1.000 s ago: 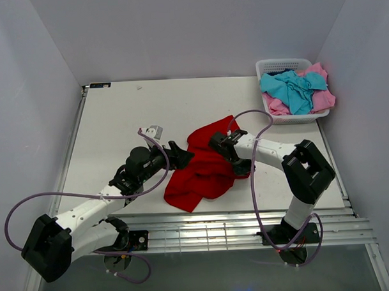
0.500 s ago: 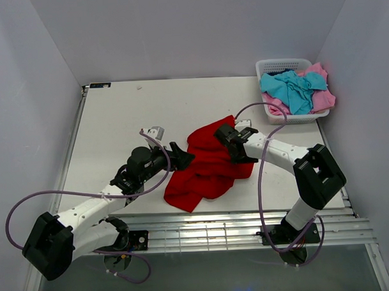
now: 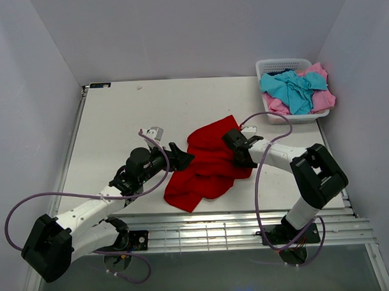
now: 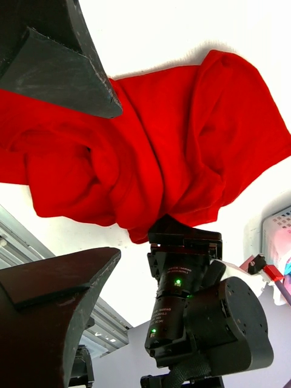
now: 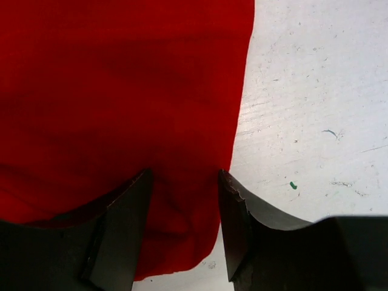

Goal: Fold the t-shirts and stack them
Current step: Move the tshirt to the center of the board

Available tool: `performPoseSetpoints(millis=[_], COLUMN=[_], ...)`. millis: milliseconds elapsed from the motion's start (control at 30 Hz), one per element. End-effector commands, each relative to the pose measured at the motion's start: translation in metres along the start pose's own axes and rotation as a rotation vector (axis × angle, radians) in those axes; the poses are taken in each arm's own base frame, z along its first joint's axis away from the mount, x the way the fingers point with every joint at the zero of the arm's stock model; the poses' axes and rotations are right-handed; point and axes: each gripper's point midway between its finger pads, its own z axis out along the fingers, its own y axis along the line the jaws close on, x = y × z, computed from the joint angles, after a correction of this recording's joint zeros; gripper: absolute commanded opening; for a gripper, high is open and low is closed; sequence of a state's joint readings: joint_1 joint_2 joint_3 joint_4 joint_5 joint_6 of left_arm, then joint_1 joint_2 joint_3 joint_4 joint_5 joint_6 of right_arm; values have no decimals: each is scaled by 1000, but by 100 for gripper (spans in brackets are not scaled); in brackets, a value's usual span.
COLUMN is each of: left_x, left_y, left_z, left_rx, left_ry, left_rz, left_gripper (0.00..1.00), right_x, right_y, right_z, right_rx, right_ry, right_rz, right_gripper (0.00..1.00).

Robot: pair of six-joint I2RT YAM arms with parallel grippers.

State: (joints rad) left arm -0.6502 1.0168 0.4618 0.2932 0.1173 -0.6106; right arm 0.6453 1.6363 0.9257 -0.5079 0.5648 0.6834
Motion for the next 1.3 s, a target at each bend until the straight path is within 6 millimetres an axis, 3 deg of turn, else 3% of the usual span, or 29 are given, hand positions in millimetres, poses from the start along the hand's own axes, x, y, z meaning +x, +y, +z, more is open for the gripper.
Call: performPoseSetpoints(millis=[0, 467, 533, 567, 767, 867, 1067, 1267], left_x=[-4, -3, -5, -5, -5, -3, -4, -4], left_y=[-8, -6, -6, -6, -2, 1, 3, 4], left_z=[-4, -5, -6, -7, -7, -7, -6, -5], left_rx=[34, 29, 27, 26, 8, -4, -16, -20], left_ry=[-24, -24, -32, -35, -35, -30, -32, -34], left_rz=[12, 12, 14, 14, 20, 24, 30, 26], left_gripper=[98, 98, 98, 98, 98, 98, 98, 98], right_x=[2, 33, 39, 40, 53, 54, 29, -28], right_y=[8, -10, -10, -9, -10, -15, -20, -26], right_z=[7, 17, 19, 19, 24, 24, 4, -49], right_rx=[-50, 10, 5, 0, -10, 2, -5, -75], right_ry=[-8, 67, 87, 89, 121, 115, 38, -134], right_rz=[72, 72, 69, 59, 29, 19, 42, 127], right_gripper=[54, 54, 47, 37, 8, 8, 8, 8])
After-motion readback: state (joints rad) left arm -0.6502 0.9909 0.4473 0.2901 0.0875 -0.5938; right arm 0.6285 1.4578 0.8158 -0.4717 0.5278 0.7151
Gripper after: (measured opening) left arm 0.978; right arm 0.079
